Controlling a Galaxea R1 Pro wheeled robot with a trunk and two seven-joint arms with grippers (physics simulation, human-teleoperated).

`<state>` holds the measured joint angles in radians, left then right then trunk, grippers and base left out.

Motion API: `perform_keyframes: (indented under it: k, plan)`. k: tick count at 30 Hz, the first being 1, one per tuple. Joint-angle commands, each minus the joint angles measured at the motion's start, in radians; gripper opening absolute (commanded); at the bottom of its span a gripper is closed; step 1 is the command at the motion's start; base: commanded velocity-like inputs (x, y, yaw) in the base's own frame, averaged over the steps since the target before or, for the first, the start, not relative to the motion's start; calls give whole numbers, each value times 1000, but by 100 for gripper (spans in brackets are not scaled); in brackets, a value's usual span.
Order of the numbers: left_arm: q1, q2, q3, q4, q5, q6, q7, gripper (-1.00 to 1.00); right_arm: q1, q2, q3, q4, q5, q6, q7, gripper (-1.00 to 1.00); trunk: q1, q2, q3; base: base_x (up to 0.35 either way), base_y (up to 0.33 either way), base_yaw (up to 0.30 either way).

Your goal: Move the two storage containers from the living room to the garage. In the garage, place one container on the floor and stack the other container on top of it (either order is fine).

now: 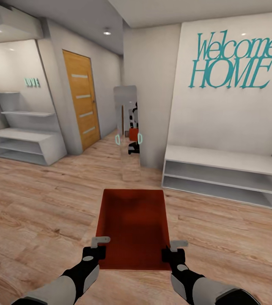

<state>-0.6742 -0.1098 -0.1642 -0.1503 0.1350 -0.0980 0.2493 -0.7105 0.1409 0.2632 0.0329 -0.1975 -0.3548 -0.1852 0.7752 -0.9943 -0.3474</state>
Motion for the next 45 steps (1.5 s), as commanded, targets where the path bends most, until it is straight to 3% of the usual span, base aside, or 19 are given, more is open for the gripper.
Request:
perform_keyframes:
  k: [1, 20, 45]
  plan:
    - [-1, 61, 37, 2, 94, 1, 5, -100, -1, -14, -38, -2, 34, -4, 2, -100, 1, -1, -1, 323, 0, 0]
    - [-2, 60, 37, 2, 94, 1, 5, -100, -1, -14, -36, -2, 31, -6, 1, -100, 1, -1, -1, 323, 0, 15]
    - [-2, 61, 37, 2, 92, 1, 5, -100, -1, -14, -36, -2, 35, -7, 1, -100, 1, -1, -1, 323, 0, 291]
